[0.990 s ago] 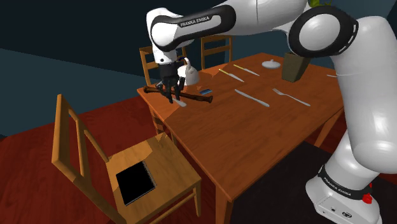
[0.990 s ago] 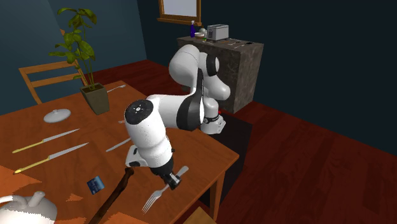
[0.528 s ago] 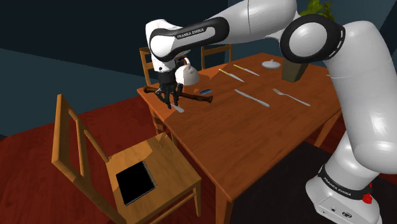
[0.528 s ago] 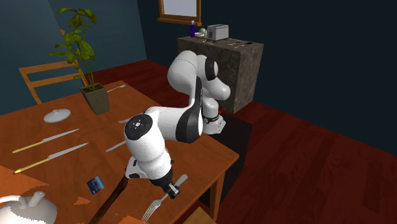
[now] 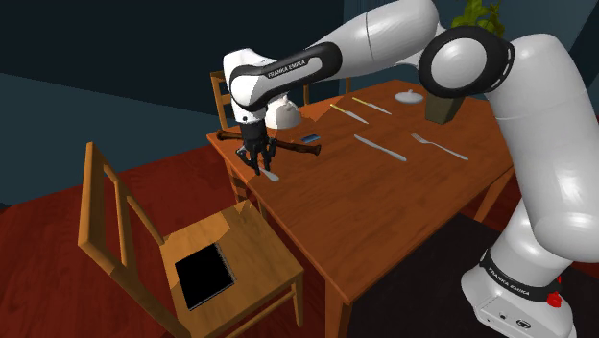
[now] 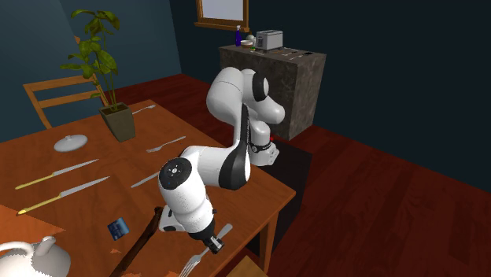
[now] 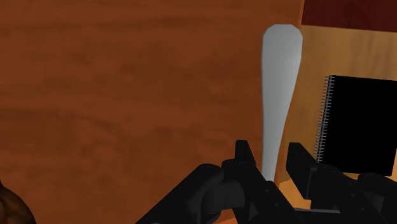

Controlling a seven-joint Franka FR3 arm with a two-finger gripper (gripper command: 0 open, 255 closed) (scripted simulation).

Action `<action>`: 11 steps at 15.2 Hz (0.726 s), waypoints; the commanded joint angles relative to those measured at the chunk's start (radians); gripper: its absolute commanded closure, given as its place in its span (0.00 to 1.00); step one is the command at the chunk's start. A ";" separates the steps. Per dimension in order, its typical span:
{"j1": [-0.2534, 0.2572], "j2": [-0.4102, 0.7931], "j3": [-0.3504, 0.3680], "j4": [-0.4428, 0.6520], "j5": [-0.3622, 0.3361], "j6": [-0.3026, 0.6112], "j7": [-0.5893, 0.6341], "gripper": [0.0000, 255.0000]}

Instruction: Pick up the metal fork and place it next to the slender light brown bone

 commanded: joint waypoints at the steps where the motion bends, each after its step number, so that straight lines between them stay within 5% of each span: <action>1: -0.001 0.005 -0.001 -0.018 -0.002 0.024 0.000 1.00; 11: -0.001 0.030 -0.006 -0.053 -0.008 0.083 0.001 1.00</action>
